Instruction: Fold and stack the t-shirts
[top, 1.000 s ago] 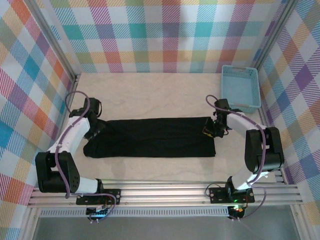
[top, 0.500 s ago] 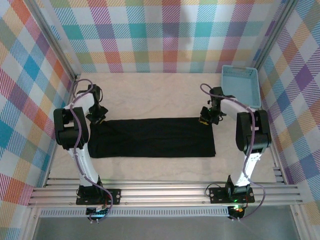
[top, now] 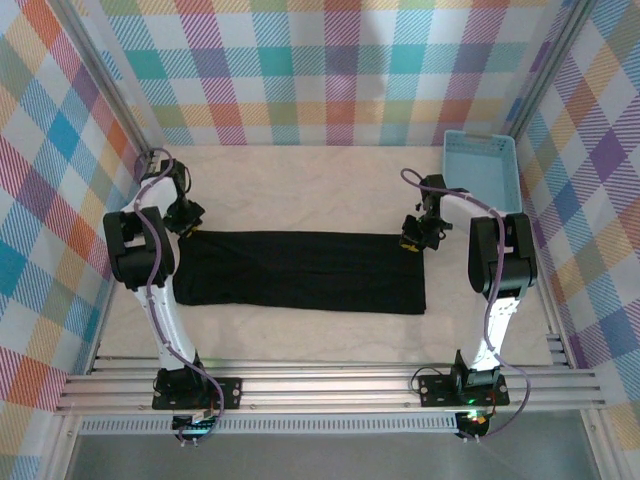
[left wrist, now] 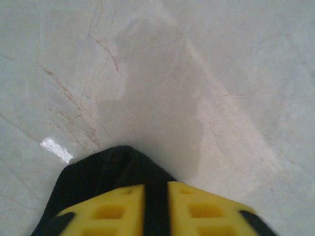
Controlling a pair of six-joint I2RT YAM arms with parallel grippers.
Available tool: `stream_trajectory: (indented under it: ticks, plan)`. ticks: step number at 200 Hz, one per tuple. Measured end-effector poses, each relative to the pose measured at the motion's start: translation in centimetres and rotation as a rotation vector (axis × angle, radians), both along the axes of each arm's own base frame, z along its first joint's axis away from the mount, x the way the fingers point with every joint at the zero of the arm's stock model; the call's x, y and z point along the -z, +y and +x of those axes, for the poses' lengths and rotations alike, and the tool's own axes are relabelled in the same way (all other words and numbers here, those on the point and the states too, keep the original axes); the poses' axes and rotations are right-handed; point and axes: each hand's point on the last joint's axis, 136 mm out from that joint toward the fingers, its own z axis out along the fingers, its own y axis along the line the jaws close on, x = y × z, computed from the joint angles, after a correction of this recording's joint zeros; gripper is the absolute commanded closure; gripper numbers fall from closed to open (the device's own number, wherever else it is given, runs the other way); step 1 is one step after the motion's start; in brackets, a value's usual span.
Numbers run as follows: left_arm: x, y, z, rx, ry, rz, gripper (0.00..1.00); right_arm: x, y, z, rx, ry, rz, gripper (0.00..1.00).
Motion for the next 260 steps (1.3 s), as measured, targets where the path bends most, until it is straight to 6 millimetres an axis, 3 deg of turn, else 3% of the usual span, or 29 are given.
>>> stream_trajectory:
  ticks: [11, 45, 57, 69, 98, 114, 128, 164, 179, 195, 213, 226, 246, 260]
  plan:
    - [-1.4, -0.2, -0.4, 0.004, -0.029, 0.023, 0.69, -0.2, -0.2, -0.4, -0.003, -0.004, -0.008, 0.84]
    - [-8.3, -1.8, -2.4, 0.023, -0.188, 0.036, 0.72, -1.7, -0.6, -1.3, -0.009, -0.031, -0.021, 0.83]
    - [-9.1, -2.5, -2.7, 0.03, -0.212, 0.016, 0.76, -2.2, -0.5, -1.2, -0.01, -0.047, -0.018, 0.83]
    - [-8.2, -3.1, -2.9, 0.032, -0.209, -0.015, 0.82, -2.3, -0.5, -1.2, -0.01, -0.049, -0.018, 0.84]
    - [-2.5, -4.9, -4.2, 0.045, -0.088, -0.126, 0.89, -2.3, -0.2, -1.3, -0.018, -0.048, -0.018, 0.84]
    - [-0.1, -5.1, -4.7, 0.036, -0.025, -0.143, 0.98, -2.1, -0.2, -1.3, -0.022, -0.044, -0.019, 0.84]
    - [1.5, -4.8, -5.2, 0.022, 0.019, -0.142, 1.0, -1.7, -0.2, -1.5, -0.026, -0.032, -0.021, 0.84]
    - [1.4, -2.8, -5.1, -0.012, 0.028, -0.11, 1.0, 0.1, -0.3, -1.5, -0.027, 0.035, -0.039, 0.85]
    - [1.3, -2.1, -4.3, -0.012, 0.03, -0.1, 0.97, 0.0, -0.2, -1.3, -0.03, 0.039, -0.034, 0.86]
    - [1.0, -1.4, -3.5, -0.001, 0.015, -0.068, 0.86, 0.0, -0.2, -1.3, -0.03, 0.04, -0.034, 0.85]
    - [-0.6, -1.1, -3.4, 0.003, -0.011, -0.022, 0.75, -0.1, -0.2, -1.3, -0.031, 0.035, -0.033, 0.85]
    - [-3.1, -1.0, -3.4, 0.003, -0.061, 0.016, 0.73, -0.4, -0.2, -1.5, -0.036, 0.026, -0.033, 0.85]
    - [-8.3, -2.3, -4.5, 0.005, -0.175, 0.033, 0.8, -1.5, -0.1, -1.6, -0.053, -0.004, -0.032, 0.84]
    - [-9.9, -3.9, -6.6, -0.01, -0.229, -0.005, 0.84, -2.4, 0.2, -1.4, -0.064, -0.034, -0.03, 0.84]
